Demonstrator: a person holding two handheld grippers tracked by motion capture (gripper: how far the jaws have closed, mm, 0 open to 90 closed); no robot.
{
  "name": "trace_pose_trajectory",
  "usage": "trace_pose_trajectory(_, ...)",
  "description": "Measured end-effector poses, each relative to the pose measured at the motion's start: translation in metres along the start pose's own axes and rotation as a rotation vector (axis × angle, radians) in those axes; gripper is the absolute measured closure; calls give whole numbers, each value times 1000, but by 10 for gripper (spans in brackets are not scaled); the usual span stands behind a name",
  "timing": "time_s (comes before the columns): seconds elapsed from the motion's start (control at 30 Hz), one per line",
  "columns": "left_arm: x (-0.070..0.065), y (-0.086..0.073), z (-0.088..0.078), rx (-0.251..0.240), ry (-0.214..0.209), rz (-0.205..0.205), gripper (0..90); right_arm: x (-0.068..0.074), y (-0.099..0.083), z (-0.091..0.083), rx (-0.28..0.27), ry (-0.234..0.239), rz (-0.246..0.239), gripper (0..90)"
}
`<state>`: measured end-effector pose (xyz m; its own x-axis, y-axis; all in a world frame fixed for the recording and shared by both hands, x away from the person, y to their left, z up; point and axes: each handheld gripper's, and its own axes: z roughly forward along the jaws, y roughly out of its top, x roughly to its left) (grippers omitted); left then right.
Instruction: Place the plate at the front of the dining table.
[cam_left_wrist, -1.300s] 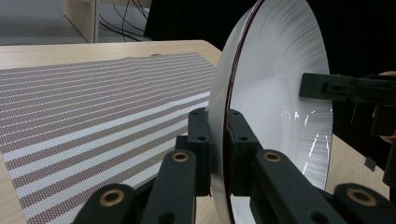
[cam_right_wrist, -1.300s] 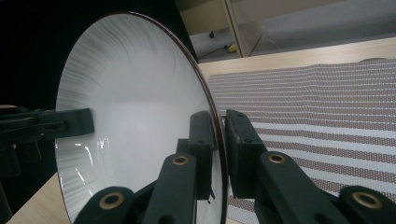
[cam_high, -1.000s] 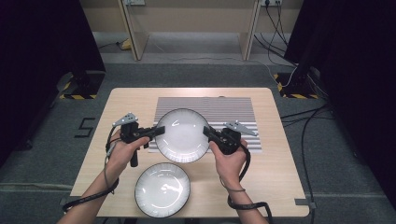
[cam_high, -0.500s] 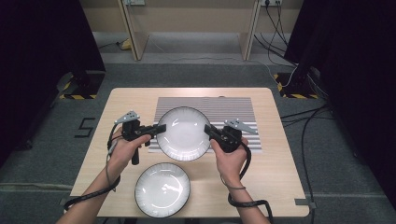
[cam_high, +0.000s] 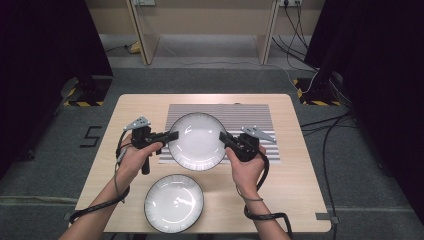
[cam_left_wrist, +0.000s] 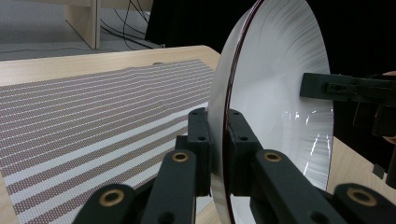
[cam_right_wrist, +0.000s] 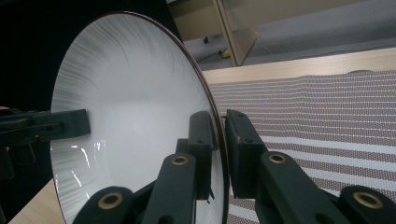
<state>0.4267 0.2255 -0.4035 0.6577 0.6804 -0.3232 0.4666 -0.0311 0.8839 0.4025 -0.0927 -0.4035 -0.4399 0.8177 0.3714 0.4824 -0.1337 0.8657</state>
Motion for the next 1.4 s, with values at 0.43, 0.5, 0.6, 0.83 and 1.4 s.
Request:
trace_pose_trajectory(0.43,1,3,3,-1,1,6,823,-2,3,2,-5,-9,-5,814)
trace_pose_trajectory(0.5,1,4,4,-4,1,5,823,-2,4,2,-3,-11,-8,814)
trace_pose_trajectory(0.6,2,5,4,-3,2,5,823,-2,5,3,-4,-12,-8,814)
trace_pose_trajectory(0.83,3,6,6,-1,5,5,824,-3,6,6,-3,-16,-10,813)
trace_pose_trajectory(1.4,6,10,10,-6,7,5,823,-5,11,10,-9,-27,-15,810)
